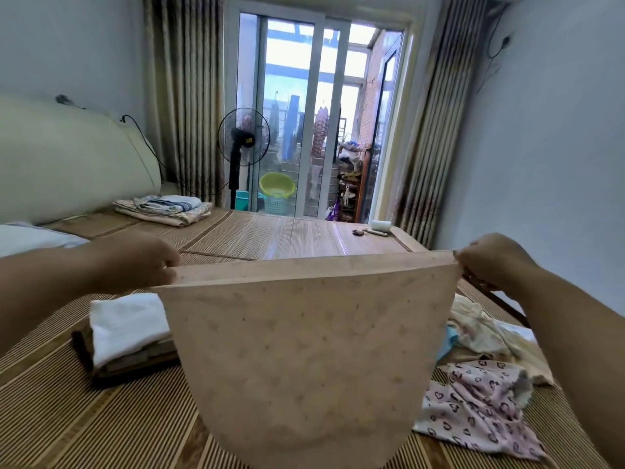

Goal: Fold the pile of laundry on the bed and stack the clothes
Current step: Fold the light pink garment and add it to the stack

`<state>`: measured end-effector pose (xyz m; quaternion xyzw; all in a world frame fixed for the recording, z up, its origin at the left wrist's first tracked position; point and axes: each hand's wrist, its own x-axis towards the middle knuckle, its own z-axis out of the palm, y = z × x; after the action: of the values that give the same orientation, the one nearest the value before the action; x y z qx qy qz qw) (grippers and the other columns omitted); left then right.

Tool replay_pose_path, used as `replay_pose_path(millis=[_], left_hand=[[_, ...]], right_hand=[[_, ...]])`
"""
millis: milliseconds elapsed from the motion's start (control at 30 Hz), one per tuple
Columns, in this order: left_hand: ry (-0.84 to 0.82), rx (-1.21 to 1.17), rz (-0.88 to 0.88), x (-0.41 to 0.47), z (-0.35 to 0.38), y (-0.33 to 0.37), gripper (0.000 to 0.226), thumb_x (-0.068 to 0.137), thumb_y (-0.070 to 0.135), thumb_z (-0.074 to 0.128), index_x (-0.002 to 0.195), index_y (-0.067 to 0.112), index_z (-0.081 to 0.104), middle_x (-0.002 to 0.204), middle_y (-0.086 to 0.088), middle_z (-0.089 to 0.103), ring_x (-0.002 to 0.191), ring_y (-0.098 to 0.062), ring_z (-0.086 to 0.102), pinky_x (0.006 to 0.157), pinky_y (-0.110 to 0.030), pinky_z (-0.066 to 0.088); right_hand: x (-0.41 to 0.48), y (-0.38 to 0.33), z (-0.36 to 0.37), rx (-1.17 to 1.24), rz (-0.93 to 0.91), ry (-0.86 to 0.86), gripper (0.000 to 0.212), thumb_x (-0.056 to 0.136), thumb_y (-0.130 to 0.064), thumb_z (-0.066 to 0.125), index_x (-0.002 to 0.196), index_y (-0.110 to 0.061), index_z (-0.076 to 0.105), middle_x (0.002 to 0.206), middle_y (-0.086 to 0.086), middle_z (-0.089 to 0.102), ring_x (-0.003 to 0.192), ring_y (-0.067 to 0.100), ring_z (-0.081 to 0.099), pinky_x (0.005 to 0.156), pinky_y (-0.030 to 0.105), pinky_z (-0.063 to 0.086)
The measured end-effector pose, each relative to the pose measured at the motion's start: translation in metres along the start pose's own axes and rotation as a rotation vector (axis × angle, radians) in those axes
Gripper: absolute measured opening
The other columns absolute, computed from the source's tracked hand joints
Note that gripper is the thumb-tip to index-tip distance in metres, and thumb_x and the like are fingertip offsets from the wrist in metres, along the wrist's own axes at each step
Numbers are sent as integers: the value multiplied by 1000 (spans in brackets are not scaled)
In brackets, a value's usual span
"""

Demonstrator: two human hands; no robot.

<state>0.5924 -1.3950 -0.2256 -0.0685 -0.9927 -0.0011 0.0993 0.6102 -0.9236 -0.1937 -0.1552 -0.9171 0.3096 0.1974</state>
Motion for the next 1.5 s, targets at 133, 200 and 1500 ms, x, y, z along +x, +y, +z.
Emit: replay_pose_path(millis=[133, 200, 1500], left_hand=[[-243, -860, -339, 1, 9, -4, 16, 97, 21, 56, 93, 9, 66, 64, -10, 63, 52, -18, 59, 47, -26, 45], [-366, -1119, -320, -1, 13, -11, 10, 91, 14, 64, 92, 7, 70, 65, -10, 61, 53, -16, 55, 47, -26, 46], [156, -1477, -206, 57, 14, 5, 30, 104, 36, 35, 100, 18, 59, 107, -5, 62, 98, -19, 59, 73, -32, 43]], right_hand=[[-2, 3, 9, 307, 84, -108, 23, 83, 2, 40, 70, -6, 57, 49, 11, 59, 39, 21, 51, 47, 22, 37], [0, 6, 8, 547, 171, -163, 20, 88, 0, 39, 81, -4, 57, 61, 15, 62, 43, 21, 62, 54, 27, 43], [43, 15, 77, 952, 70, -16, 21, 97, -13, 48, 80, -23, 55, 78, -7, 64, 83, 13, 59, 79, 36, 40]])
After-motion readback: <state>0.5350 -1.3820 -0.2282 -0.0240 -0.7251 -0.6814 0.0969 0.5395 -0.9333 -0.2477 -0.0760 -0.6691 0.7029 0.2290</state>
